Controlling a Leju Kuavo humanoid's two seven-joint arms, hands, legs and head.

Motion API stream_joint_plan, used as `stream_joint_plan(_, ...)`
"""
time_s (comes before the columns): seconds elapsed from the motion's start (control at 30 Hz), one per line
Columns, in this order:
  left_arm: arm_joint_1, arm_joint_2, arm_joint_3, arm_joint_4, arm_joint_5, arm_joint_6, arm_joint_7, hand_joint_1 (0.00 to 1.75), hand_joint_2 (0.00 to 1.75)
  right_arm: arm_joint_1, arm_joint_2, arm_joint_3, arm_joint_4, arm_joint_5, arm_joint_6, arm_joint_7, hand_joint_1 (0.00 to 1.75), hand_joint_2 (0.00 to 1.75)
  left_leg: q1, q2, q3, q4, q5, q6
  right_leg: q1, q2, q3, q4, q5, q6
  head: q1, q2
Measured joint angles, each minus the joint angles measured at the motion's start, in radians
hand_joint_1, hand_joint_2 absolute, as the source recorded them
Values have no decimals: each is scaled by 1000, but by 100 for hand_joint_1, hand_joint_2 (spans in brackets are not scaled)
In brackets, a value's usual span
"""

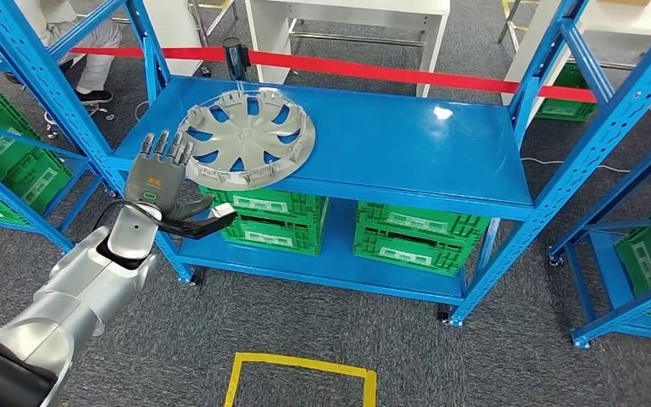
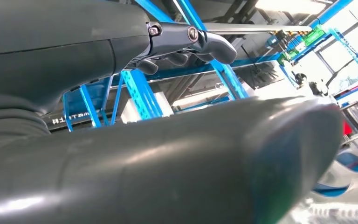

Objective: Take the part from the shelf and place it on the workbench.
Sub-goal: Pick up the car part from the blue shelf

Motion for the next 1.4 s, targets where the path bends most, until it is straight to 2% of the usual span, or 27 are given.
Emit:
stream_joint_plan(0.13, -1, 1, 0, -2, -1, 0, 0, 0, 0, 0, 0, 0, 0, 2, 0, 0, 0, 175, 1, 1, -5, 23, -20, -23, -4, 1, 17, -11, -8, -19, -2, 0)
stream_joint_plan(0.2, -3, 3, 0, -2, -2, 0, 0, 0, 0, 0, 0, 0, 0, 3, 0, 0, 0, 175, 6, 4, -52, 118, -62, -37, -8, 0, 27, -15, -13, -28, -6, 0)
stream_joint_plan(0.27, 0, 4, 1, -1, -3, -1, 0, 0, 0, -1, 0, 0, 0, 4, 0, -1, 0, 175, 13, 6, -125, 241, -103, -47, -9, 0, 34, -14, -20, -32, -7, 0)
stream_joint_plan(0.3, 3, 4, 1, 0, -3, -1, 0, 0, 0, 0, 0, 0, 0, 4, 0, -1, 0, 175, 16, 6, -148, 272, -102, -50, -10, 1, 38, -14, -24, -31, -7, 0)
stream_joint_plan(0.33, 6, 5, 1, 0, -3, -1, 0, 0, 0, 1, 0, 0, 0, 4, 0, -1, 0, 175, 19, 7, -153, 266, -81, -52, -11, 2, 43, -14, -28, -29, -7, 0)
stream_joint_plan(0.4, 7, 6, 1, 0, -3, -2, 0, 0, 0, 2, 0, 0, 0, 4, 0, -1, 0, 175, 22, 7, -111, 152, 3, -53, -15, 4, 58, -14, -39, -22, -7, 0)
stream_joint_plan(0.43, 7, 6, 1, 0, -3, -2, 0, 0, 0, 2, 0, 0, 0, 4, 0, -1, 0, 175, 21, 7, -80, 85, 33, -51, -15, 4, 64, -13, -44, -16, -7, 0)
stream_joint_plan(0.47, 6, 6, 1, 0, -4, -2, 0, 0, 0, 1, 0, 0, 0, 4, 0, -1, 0, 175, 19, 7, -55, 34, 50, -47, -15, 5, 68, -13, -49, -10, -7, 0)
stream_joint_plan(0.5, 6, 6, 1, 0, -5, -2, -1, 0, 0, 0, 0, 0, 0, 4, 0, -1, 0, 175, 17, 6, -42, 7, 53, -42, -14, 5, 69, -13, -52, -4, -7, 0)
stream_joint_plan(0.63, 5, 4, 1, -1, -8, -5, -1, 0, 0, 0, 0, 0, 0, 4, 0, 1, 0, 175, 16, 4, -26, -15, 42, -11, -15, 3, 71, -8, -64, 19, -7, 0)
stream_joint_plan(0.7, 3, 2, 1, -2, -8, -5, 0, 0, 0, 0, 0, 0, 0, 4, 0, 1, 0, 175, 17, 4, -15, -22, 40, 3, -16, 2, 28, 78, -102, 24, -6, 0)
stream_joint_plan(0.77, 6, 0, 1, -2, -9, -5, -1, 0, 0, 0, 0, 0, 0, 4, 0, 1, 0, 175, 14, 4, -9, -21, 32, 11, -14, 3, -54, 213, -145, 25, -5, 0)
stream_joint_plan(0.8, 8, 0, 1, -1, -9, -5, -2, 0, 0, 1, 0, 0, 0, 5, 0, 1, 0, 175, 12, 4, -6, -20, 28, 13, -13, 3, -86, 255, -147, 25, -5, 0)
stream_joint_plan(0.83, 10, -1, 1, -1, -9, -5, -2, 0, 0, 2, 0, 0, 0, 5, 0, 1, 0, 175, 11, 3, -2, -18, 22, 14, -12, 3, -100, 259, -128, 23, -5, 0)
stream_joint_plan(0.87, 11, -1, 1, -1, -9, -5, -2, 0, 0, 3, 0, 0, 0, 5, 0, 1, 0, 175, 10, 3, 4, -16, 17, 13, -11, 3, -93, 221, -91, 21, -5, 0)
stream_joint_plan(0.9, 11, -1, 1, -2, -9, -5, -2, 0, 0, 4, 0, 0, 0, 5, 0, 1, 0, 175, 9, 2, 9, -14, 10, 11, -10, 2, -69, 154, -45, 17, -5, 0)
stream_joint_plan(0.93, 11, -1, 1, -2, -10, -5, -2, 0, 0, 4, 0, 0, 0, 5, 0, 1, 0, 175, 8, 2, 14, -11, 3, 8, -9, 1, -42, 86, -12, 12, -5, 0)
stream_joint_plan(0.97, 10, -2, 1, -2, -10, -5, -2, 0, 0, 3, 0, 0, 0, 5, 0, 1, 0, 175, 6, 1, 15, -8, -3, 3, -6, 0, -19, 33, 8, 7, -5, 0)
stream_joint_plan(1.0, 10, -1, 1, -1, -10, -5, -2, 0, 0, 2, 0, 0, 0, 5, 0, 1, 0, 175, 5, 1, 15, -7, -7, -2, -4, 0, -5, 2, 13, 3, -6, 0)
stream_joint_plan(1.07, 10, -2, 1, -1, -10, -6, -3, 0, 0, 1, 0, 0, 0, 5, 0, 1, 0, 175, 5, 0, 16, -8, -11, -13, 0, 1, 2, -12, 6, -5, -6, 0)
stream_joint_plan(1.13, 10, -1, 1, -3, -11, -6, -3, 0, 0, 2, 0, 0, 0, 5, 0, 1, 0, 175, 7, 1, 16, -1, -19, -25, -3, 1, 11, -19, 4, -16, -7, 0)
stream_joint_plan(1.2, 6, 0, 1, -4, -12, -6, -3, 0, 0, 2, 0, 0, 0, 5, 0, 1, 0, 175, 9, 4, -18, 68, -51, -37, -8, 0, 25, -26, 0, -26, -9, 0)
stream_joint_plan(1.27, 7, 1, 1, -4, -14, -6, -3, 0, 0, 1, 0, 0, 0, 6, 0, 0, 0, 175, 14, 6, -94, 199, -96, -45, -9, 0, 33, -26, -7, -32, -11, 0)
stream_joint_plan(1.3, 9, 2, 1, -2, -14, -6, -3, 0, 44, 1, 0, 0, 0, 6, 0, 0, 0, 175, 17, 6, -127, 249, -103, -47, -9, 0, 36, -25, -10, -32, -11, 0)
stream_joint_plan(1.33, 11, 2, 1, -1, -14, -6, -3, 0, 87, 1, 0, 0, 0, 6, 0, 0, 0, 175, 19, 6, -147, 266, -92, -49, -10, 1, 40, -24, -14, -31, -11, 0)
stream_joint_plan(1.37, 12, 2, 1, -1, -14, -6, -3, 0, 131, 2, 0, 0, 0, 7, 0, 0, 0, 175, 21, 7, -145, 242, -62, -49, -11, 2, 45, -22, -18, -29, -11, 0)
stream_joint_plan(1.4, 12, 2, 2, 0, -14, -6, -3, 0, 175, 3, 0, 0, 0, 8, 0, 0, 0, 175, 21, 7, -125, 184, -19, -49, -12, 4, 50, -20, -23, -26, -11, 0)
